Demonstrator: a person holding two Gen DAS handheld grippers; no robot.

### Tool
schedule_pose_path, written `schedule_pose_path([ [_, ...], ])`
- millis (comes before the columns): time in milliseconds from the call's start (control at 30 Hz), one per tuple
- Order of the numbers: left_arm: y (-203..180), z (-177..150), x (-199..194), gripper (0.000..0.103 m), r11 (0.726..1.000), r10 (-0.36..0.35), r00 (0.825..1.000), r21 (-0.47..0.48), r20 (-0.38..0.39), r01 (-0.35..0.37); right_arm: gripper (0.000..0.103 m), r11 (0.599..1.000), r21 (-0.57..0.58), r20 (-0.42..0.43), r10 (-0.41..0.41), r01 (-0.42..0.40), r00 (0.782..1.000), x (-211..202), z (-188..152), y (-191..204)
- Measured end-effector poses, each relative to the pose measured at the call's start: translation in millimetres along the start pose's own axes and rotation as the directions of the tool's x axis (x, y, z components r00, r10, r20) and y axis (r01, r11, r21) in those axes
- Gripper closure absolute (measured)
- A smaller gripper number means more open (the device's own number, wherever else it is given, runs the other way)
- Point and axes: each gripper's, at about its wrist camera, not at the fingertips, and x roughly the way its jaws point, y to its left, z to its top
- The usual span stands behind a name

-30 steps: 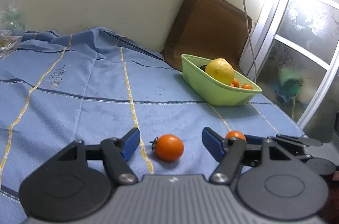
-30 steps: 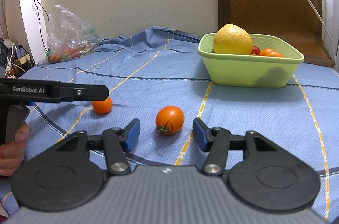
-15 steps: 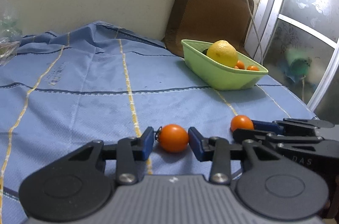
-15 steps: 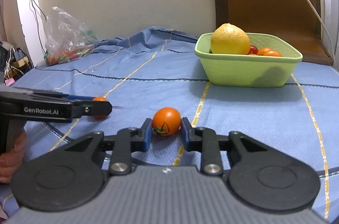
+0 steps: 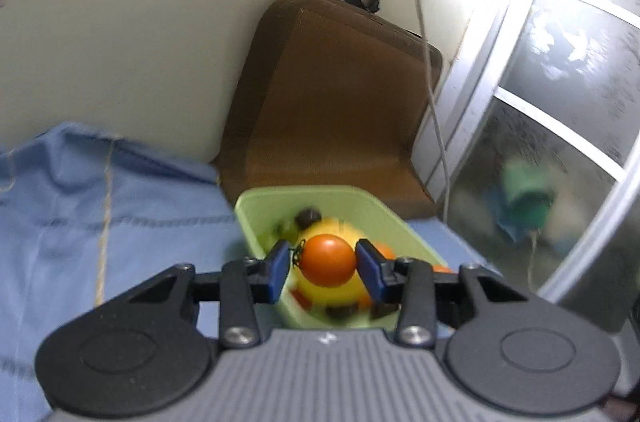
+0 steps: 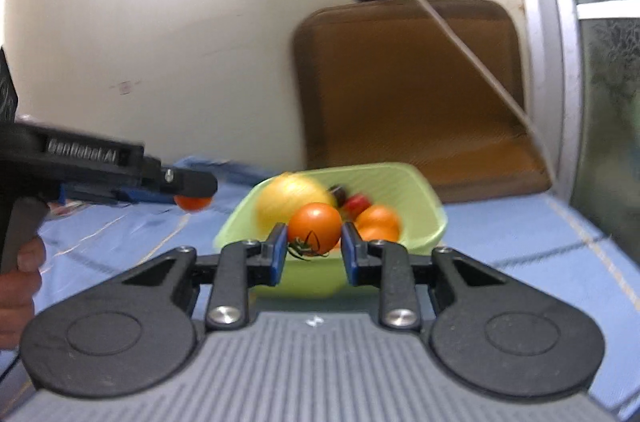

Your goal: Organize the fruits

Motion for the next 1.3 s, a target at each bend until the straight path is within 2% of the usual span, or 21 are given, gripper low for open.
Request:
schedule_pose_path([
  [100,7,24,35,0.067,0.999,0.018,0.999,-0.026,-0.028,-0.019,0.071,0.999,-0.017,0.002,-0.028,0.028,1.000,19,7,-10],
  [233,20,35,76,0.065,0.997,0.005,0.995,-0.080,-0.100,-0.013,0.070,0.999,-0.026,-0.007,-0.032,0.032,0.999,38,6,-15],
  [333,27,34,98,0.063,0.993,-0.009,0.990,-0.114,-0.137,-0.006,0.051,0.999,-0.029,-0.010,-0.026,0.026,1.000,42,0,-19],
  [467,29,29,105,0.057,0.990,-0.025,0.992,-0.138,-0.126,0.008,0.050,0.999,-0.043,0.040,-0.023,0.025,0.999,34,2,-19],
  [567,30,30,90,0.057,0.988,-0.025,0.995,-0.156,-0.096,0.010,0.050,0.999,-0.037,0.069,-0.024,0.027,0.997,29,3,-20],
  [667,28,28,59,0.055,0.988,-0.014,0.999,-0.154,-0.045,0.006,0.050,0.998,-0.017,0.102,-0.051,0.053,0.994,22,2,-22],
  [800,13,9,11,0.049,0.994,0.073,0.997,-0.086,-0.001,-0.073,0.050,0.994,0.051,0.129,-0.101,0.095,0.987,16,1,-34],
  [867,2,-8,-9,0.045,0.992,0.122,0.993,-0.041,0.006,-0.122,0.050,0.989,0.100,0.109,-0.119,0.108,0.987,15,1,-41],
  [1000,-16,-53,-47,0.043,0.987,0.152,0.988,0.046,0.019,-0.153,0.049,0.974,0.208,0.062,-0.099,0.084,0.993,-3,-6,-44],
  [1133,-19,-88,-75,0.038,0.988,0.148,0.988,0.047,0.033,-0.149,0.045,0.971,0.233,0.011,-0.063,0.059,0.998,-28,-25,-26],
  [1233,-21,-104,-87,0.025,0.984,0.169,0.983,0.045,0.068,-0.173,0.045,0.966,0.252,-0.008,-0.048,0.048,0.999,-45,-40,-12],
  [1300,-25,-114,-94,0.025,0.980,0.181,0.980,0.072,0.083,-0.187,0.044,0.963,0.265,-0.027,-0.038,0.044,0.999,-50,-46,-4],
])
